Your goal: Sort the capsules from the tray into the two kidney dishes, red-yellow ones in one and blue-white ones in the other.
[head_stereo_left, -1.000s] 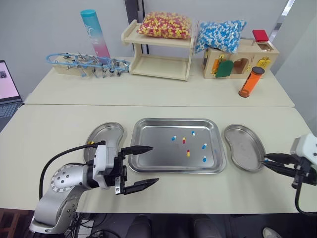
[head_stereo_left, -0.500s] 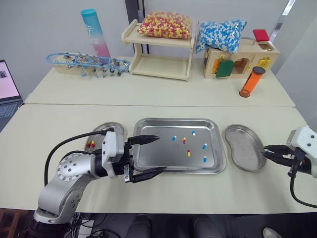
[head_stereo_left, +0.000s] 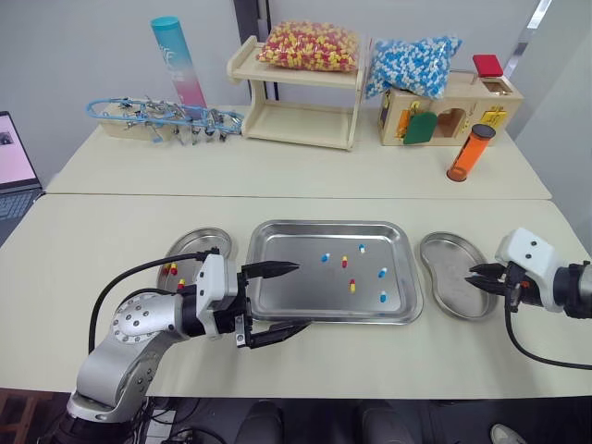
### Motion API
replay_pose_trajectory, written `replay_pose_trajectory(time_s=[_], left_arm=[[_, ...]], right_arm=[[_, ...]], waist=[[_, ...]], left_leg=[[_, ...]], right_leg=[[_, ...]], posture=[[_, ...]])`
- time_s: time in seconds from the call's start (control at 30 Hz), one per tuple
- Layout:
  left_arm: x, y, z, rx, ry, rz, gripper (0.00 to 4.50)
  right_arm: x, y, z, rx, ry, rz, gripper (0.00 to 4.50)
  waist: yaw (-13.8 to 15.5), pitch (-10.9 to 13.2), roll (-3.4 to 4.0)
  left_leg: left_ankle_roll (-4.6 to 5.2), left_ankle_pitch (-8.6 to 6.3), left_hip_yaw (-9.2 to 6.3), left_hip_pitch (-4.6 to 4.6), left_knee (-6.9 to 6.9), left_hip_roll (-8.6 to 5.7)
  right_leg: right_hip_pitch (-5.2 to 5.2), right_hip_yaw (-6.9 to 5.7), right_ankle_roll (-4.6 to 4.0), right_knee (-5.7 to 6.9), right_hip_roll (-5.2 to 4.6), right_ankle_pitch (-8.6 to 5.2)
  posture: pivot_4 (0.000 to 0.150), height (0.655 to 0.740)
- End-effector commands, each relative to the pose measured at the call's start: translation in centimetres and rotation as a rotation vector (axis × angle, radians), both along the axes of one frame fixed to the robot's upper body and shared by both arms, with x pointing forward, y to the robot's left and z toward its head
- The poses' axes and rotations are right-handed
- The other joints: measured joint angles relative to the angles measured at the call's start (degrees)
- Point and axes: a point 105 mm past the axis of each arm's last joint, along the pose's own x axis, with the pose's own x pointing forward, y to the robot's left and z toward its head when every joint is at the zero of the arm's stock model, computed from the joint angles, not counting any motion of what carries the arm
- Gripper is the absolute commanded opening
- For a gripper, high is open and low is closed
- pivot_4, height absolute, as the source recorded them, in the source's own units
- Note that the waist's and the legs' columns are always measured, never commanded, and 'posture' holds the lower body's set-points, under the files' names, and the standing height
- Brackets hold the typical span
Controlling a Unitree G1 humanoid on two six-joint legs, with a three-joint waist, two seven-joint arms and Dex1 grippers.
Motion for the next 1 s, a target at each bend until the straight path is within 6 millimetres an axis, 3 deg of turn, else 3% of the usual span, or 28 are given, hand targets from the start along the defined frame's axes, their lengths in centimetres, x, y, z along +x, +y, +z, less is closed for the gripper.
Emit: replay_pose_trajectory(time_s=[0.03, 0.07, 0.17, 0.43, 0.73, 1.0], left_arm=[[-0.4, -0.1, 0.7, -0.007, -0.042, -0.015, 4.50], [-0.4, -0.1, 0.7, -0.008, -0.041, -0.013, 4.50], [-0.3, 0.1, 0.5, -0.009, -0.040, -0.009, 4.50], [-0.5, 0.4, 0.1, -0.010, -0.033, -0.001, 4.50], [-0.3, 0.3, 0.4, -0.029, -0.025, 0.011, 4.50], [-0.1, 1.9, 0.6, -0.074, -0.006, 0.129, 4.50]], right_arm=[[0.7, -0.1, 0.2, -0.019, -0.017, -0.001, 0.57], [0.8, -0.2, 0.1, -0.022, -0.010, 0.000, 0.57], [1.1, -0.3, 0.1, -0.028, -0.014, 0.003, 1.45], [1.1, -0.4, 2.2, 0.028, -0.067, -0.012, 4.11], [-0.4, -0.6, 4.0, 0.094, -0.134, 0.004, 4.11], [-2.1, -0.5, 4.8, 0.167, -0.207, 0.005, 4.11]], waist=[[0.0, 0.0, 0.00], [0.0, 0.0, 0.00], [0.0, 0.0, 0.00], [0.0, 0.0, 0.00], [0.1, 0.0, 0.00], [0.0, 0.0, 0.02]], left_leg=[[0.00, 0.00, 0.00, -0.02, 0.00, 0.00], [0.00, 0.00, 0.01, -0.01, 0.00, 0.00], [0.00, 0.00, 0.01, -0.02, 0.00, 0.00], [0.01, 0.00, 0.01, -0.02, 0.00, 0.00], [0.01, -0.01, 0.02, -0.02, 0.01, 0.00], [0.02, -0.01, 0.03, 0.00, 0.01, 0.00]], right_leg=[[-0.02, 0.00, 0.00, 0.00, 0.00, 0.00], [-0.01, 0.02, 0.00, 0.00, 0.00, 0.00], [-0.03, 0.02, 0.00, 0.00, 0.00, 0.00], [-0.03, 0.02, 0.00, 0.00, 0.00, 0.00], [-0.02, 0.02, 0.01, 0.01, 0.00, 0.01], [-0.01, 0.04, 0.01, 0.01, 0.00, 0.01]], posture=[[0.150, 0.7400], [0.150, 0.7400], [0.150, 0.7400], [0.150, 0.7400], [0.150, 0.7400], [0.150, 0.7400]])
